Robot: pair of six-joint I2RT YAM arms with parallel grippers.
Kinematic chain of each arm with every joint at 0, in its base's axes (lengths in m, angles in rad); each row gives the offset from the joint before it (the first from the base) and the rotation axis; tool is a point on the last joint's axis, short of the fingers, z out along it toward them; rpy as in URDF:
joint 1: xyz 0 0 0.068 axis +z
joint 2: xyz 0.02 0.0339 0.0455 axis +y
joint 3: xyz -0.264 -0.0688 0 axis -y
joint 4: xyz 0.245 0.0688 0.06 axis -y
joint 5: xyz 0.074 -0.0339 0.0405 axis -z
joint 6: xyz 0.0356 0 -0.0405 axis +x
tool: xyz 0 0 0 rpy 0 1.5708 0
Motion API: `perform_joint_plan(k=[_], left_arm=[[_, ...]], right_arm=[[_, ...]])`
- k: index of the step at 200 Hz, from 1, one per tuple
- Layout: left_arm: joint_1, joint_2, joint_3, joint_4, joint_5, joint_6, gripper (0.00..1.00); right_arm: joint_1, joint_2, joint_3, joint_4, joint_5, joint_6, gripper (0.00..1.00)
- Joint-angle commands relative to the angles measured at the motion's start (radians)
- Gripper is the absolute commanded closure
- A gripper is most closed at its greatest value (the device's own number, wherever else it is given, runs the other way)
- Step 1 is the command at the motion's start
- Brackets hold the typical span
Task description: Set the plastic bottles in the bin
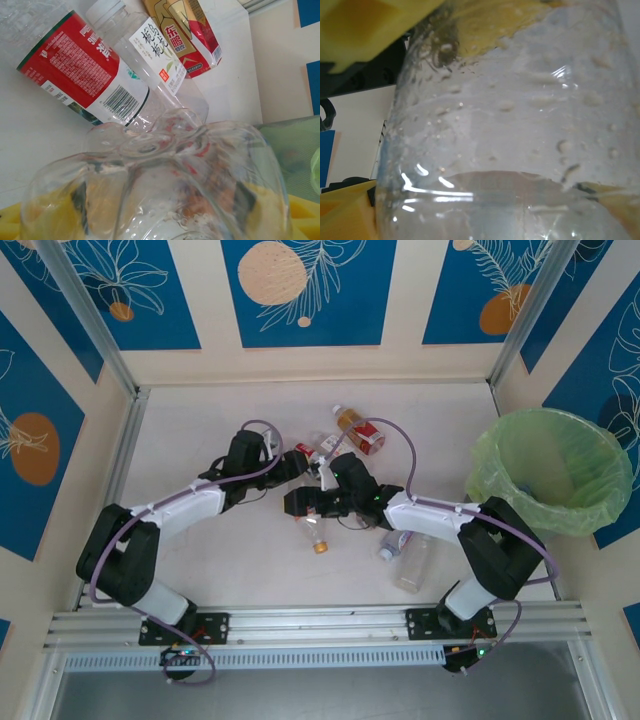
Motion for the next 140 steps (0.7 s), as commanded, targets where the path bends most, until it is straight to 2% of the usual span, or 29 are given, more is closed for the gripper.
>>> perform_joint_plan(k=[1,13,22,52,75,111,122,140], left_arm=[[-0.008,-0.021,0.023,0.085,0.065,-0.029,0.51],[-0.008,-0.027,0.021,0.091,0.073,-0.028,0.51],[-0.008,-0.034,0.019,0.090,0.071,-0.024,0.51],[-0.007,-0.048,0.012,0.086,0.060,-0.001,0.51],[-0.008,-0.048,0.017,0.093,0.073,0.002,0.50],[-0.009,-0.048,0.073,0.034,0.075,0.028,0.47],[-0.008,-0.049,0.090,0.013,0.068,0.037,0.39],[-0.008,-0.048,0.111,-0.018,0.047,0.035,0.09]], right_arm=[[0.011,0.009,0.033,0.025,-0.015,-0.017,0.06],[0.013,0.011,0.026,0.045,-0.019,-0.009,0.06],[0.013,0.010,0.019,0.061,-0.015,-0.001,0.12],[0.013,0.003,0.003,0.070,0.003,0.002,0.22],[0.013,-0.006,-0.004,0.075,0.004,-0.024,0.33],[0.007,-0.016,0.015,0.054,0.017,-0.032,0.38],[0.004,-0.024,0.011,0.059,0.023,-0.038,0.40],[-0.004,-0.032,0.015,0.036,0.033,-0.060,0.42]])
